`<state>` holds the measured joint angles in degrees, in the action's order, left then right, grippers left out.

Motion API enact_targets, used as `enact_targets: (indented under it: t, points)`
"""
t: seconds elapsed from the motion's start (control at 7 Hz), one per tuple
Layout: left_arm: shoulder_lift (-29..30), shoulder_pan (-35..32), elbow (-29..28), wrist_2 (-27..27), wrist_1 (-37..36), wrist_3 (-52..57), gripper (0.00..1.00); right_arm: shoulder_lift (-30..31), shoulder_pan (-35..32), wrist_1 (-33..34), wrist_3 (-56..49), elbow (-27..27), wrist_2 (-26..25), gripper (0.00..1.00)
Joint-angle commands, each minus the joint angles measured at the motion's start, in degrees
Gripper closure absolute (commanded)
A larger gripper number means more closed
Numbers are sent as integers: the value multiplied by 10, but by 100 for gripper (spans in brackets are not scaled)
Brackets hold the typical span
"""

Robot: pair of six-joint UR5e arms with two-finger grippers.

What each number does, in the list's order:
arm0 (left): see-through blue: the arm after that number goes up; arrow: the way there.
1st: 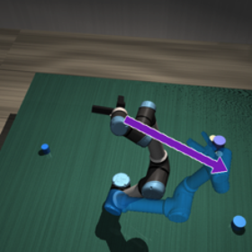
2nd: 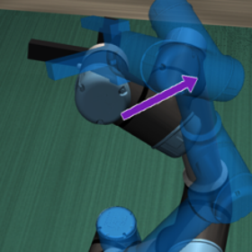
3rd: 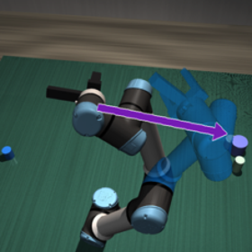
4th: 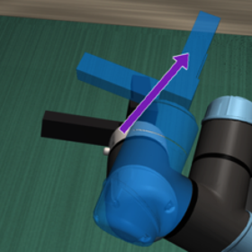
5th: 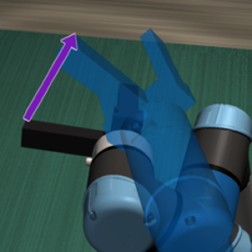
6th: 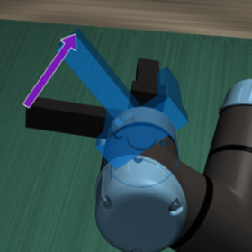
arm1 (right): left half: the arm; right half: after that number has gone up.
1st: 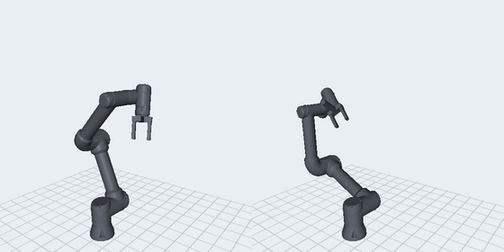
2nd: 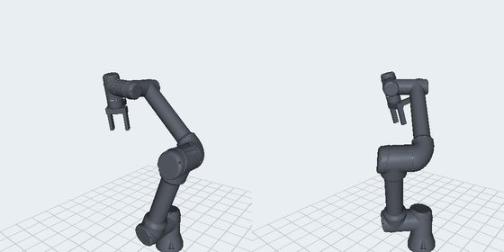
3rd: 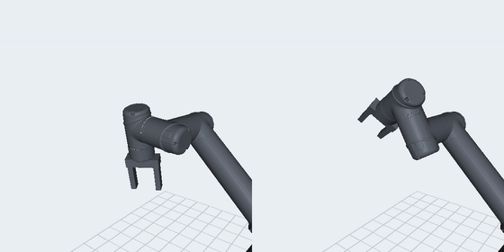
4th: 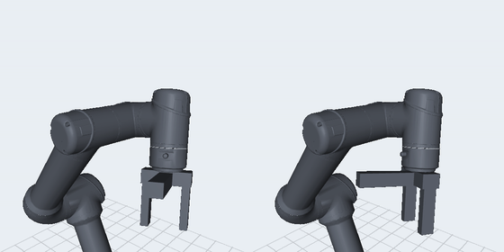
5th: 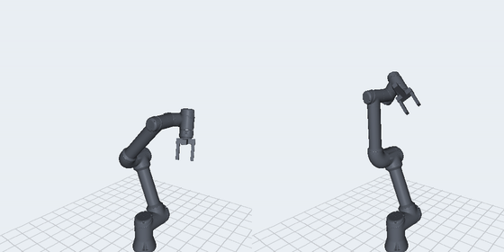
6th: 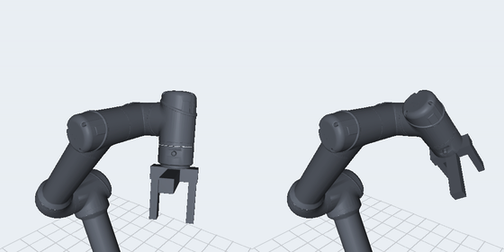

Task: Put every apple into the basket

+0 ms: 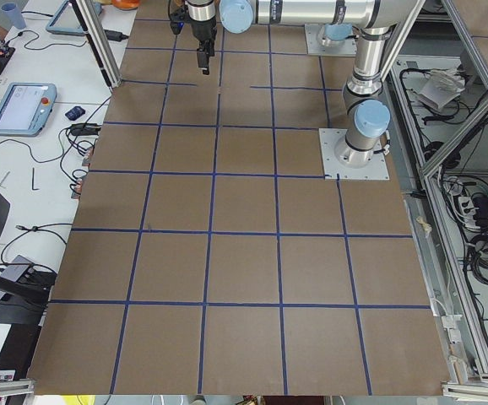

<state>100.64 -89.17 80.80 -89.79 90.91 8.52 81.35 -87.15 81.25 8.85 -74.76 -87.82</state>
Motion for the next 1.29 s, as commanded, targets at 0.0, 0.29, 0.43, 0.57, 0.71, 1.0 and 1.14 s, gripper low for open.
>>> enact_targets:
  t: [0.0, 0.29, 0.43, 0.57, 0.71, 1.0, 1.14]
  points:
    - [5, 0, 1, 1, -1, -1, 0, 30, -79, 75, 67, -83, -67, 0]
    - [-1, 0, 4, 1, 0, 0, 0, 51, -76, 209, -29, -156, -7, 0]
    - [5, 2, 3, 1, -2, 0, 0, 52, -73, 206, -52, -151, -3, 0]
    - [-3, 0, 2, 0, 3, -1, 0, 51, -58, 183, -52, -146, -17, 0]
    - [-11, -1, -11, 0, 40, -2, 0, 51, -43, 135, -52, -126, -14, 0]
    - [-19, -1, -21, -20, 56, -2, 0, 51, -42, 106, -54, -120, -17, 0]
    - [-25, -2, -24, -19, 57, -3, 0, 51, -42, 109, -54, -123, -17, 0]
